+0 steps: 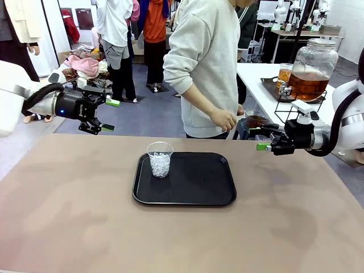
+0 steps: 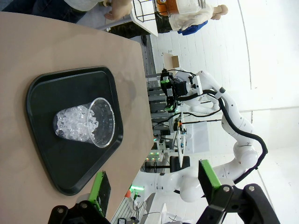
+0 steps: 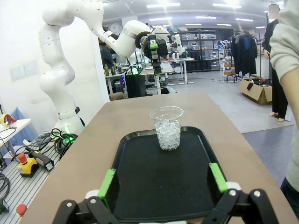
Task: Pour the drink into the iced cup.
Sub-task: Pick up the iced cup indicated by the human and present it to them.
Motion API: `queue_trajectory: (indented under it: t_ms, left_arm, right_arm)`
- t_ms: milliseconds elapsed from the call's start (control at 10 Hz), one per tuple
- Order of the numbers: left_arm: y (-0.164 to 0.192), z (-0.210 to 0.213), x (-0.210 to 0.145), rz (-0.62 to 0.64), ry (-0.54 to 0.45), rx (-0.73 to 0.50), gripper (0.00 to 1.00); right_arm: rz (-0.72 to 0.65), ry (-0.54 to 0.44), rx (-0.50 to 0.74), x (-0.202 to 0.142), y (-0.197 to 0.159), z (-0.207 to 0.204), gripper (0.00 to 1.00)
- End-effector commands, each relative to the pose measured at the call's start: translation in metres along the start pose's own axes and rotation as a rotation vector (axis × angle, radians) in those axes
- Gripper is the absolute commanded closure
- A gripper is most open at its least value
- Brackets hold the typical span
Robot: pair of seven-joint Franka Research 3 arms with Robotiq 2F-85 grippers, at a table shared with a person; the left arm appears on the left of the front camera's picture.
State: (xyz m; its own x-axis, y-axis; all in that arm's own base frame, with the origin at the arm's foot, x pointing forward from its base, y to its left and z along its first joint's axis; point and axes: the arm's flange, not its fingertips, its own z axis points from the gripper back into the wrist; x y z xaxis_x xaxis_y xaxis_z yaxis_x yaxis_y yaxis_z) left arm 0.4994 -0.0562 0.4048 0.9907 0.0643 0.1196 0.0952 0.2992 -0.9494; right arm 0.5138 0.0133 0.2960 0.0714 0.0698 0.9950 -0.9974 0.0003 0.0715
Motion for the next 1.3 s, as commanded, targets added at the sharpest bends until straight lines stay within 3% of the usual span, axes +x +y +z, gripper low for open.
queue_trajectory:
  t_ms: [0, 1200]
  left_arm:
    - [-0.0013, -0.0002, -0.0002, -0.003, -0.003, 0.002, 0.0]
    - [-0.0013, -0.0002, -0.0002, -0.003, -0.003, 0.002, 0.0]
  right_arm:
    - [0.001, 0.002, 0.002, 0.0028, -0.0016, -0.0002, 0.0]
    - [0.001, 0.002, 0.002, 0.0028, -0.0016, -0.0002, 0.0]
